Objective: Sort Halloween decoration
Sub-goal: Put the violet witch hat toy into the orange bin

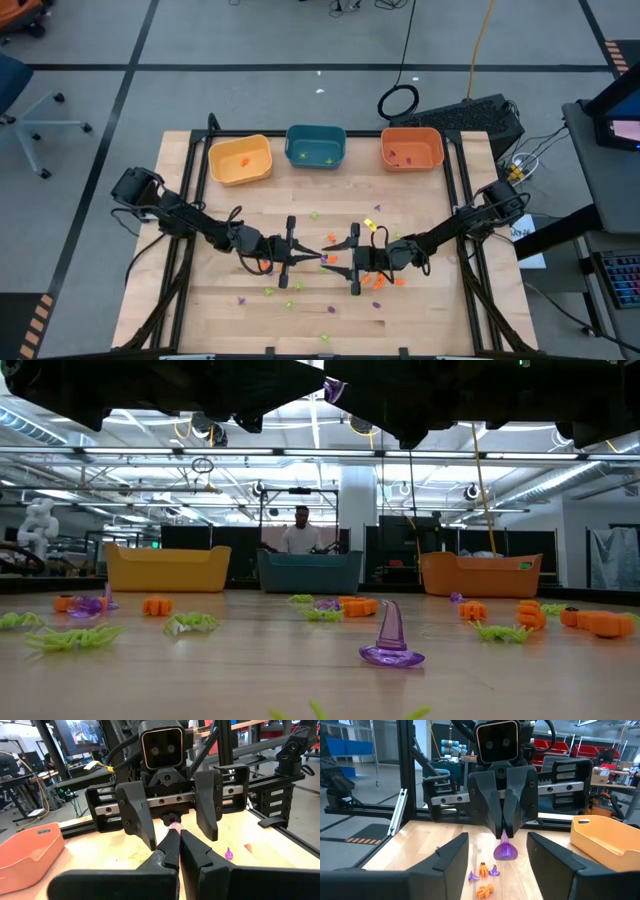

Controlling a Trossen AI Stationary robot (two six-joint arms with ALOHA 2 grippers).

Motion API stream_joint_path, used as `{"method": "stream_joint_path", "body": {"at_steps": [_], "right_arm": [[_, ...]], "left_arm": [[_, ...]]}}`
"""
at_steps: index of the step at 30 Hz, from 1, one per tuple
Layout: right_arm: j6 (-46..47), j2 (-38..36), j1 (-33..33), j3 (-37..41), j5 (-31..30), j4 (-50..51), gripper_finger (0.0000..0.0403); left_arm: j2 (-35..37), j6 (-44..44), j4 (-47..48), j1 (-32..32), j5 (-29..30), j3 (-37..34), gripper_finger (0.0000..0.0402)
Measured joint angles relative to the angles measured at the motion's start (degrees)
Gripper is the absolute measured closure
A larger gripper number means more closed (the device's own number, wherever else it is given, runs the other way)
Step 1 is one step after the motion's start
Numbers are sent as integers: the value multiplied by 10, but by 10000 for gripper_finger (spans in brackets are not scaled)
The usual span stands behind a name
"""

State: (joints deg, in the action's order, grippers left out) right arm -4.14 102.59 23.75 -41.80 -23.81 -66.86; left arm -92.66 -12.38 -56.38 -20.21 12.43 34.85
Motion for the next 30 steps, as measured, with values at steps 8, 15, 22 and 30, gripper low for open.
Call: {"method": "stream_joint_path", "body": {"at_steps": [8,15,22,30], "right_arm": [[-2,0,0,0,0,5,294],[-10,0,0,0,0,13,343],[-11,0,0,0,0,17,362],[-11,0,0,0,0,23,360]], "left_arm": [[0,0,0,0,0,0,402],[0,0,0,0,0,0,402],[0,0,1,0,0,0,402],[0,-4,20,-2,0,0,371]]}}
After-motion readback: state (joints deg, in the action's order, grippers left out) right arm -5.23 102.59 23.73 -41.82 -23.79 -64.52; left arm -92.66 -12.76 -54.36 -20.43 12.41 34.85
